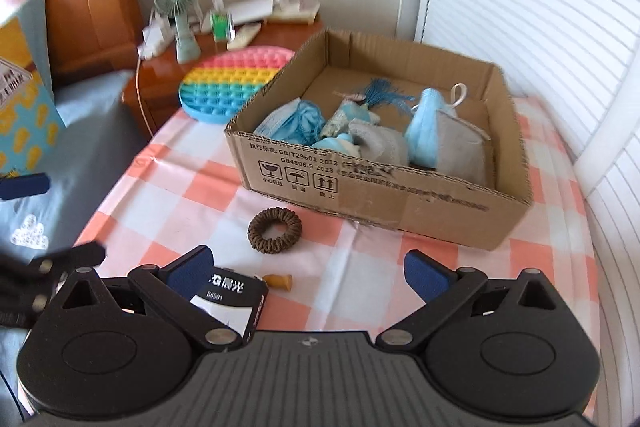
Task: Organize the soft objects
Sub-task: 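Withdraw both tools from the box toward the brown scrunchie and orange earplug, then grasp the brown scrunchie with the left tool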
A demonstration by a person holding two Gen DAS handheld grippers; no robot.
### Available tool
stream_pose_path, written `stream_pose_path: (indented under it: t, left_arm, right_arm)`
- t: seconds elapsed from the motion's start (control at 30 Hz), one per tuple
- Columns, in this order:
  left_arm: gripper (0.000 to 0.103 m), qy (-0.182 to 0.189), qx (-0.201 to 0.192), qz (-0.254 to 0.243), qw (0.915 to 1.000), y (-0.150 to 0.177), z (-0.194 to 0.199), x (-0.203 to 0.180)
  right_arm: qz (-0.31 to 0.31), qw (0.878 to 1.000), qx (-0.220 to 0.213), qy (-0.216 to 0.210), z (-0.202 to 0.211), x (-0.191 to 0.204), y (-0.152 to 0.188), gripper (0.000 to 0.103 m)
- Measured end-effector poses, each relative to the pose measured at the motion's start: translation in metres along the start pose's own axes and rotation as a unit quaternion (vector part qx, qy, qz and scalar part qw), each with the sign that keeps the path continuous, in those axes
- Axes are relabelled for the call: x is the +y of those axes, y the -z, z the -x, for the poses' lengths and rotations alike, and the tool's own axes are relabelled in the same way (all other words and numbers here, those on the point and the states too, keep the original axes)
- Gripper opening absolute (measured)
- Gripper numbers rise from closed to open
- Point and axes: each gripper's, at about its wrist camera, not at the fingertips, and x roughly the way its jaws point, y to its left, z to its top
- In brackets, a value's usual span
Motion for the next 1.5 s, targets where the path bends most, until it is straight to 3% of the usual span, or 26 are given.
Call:
stream_pose_path:
  t: [0.33,0.63,0.77,0.83,0.9,1.17,1.4,1.5]
  left_arm:
    - [0.102,-0.009,0.003,-0.057,0.9983,-0.016,-0.015,-0.041]
    - [0.102,0.039,0.036,-0.039,0.9978,-0.037,-0.062,-0.069]
    - [0.097,0.050,0.048,-0.036,0.9970,-0.041,-0.087,-0.080]
    - [0.083,0.061,0.051,-0.040,0.9960,-0.041,-0.097,-0.084]
    - [0.075,0.068,0.062,-0.039,0.9950,-0.041,-0.108,-0.087]
    - [0.051,0.079,0.092,-0.033,0.9920,-0.034,-0.130,-0.090]
    - [0.029,0.083,0.082,-0.034,0.9926,-0.034,-0.130,-0.089]
    - [0.026,0.085,0.085,-0.033,0.9922,-0.034,-0.128,-0.087]
  right_arm:
    - [0.035,0.994,-0.093,0.039,0.050,0.003,0.059,0.103]
    - [-0.013,0.996,-0.090,0.026,0.056,-0.017,0.099,0.103]
    - [-0.019,0.995,-0.090,0.030,0.054,-0.022,0.107,0.103]
    - [-0.018,0.995,-0.093,0.029,0.054,-0.024,0.109,0.103]
    - [-0.013,0.995,-0.097,0.028,0.054,-0.025,0.112,0.103]
    - [0.001,0.995,-0.098,0.023,0.048,-0.023,0.113,0.103]
    - [0.017,0.995,-0.093,0.012,0.041,-0.018,0.113,0.103]
    - [0.028,0.996,-0.089,0.009,0.037,-0.016,0.113,0.103]
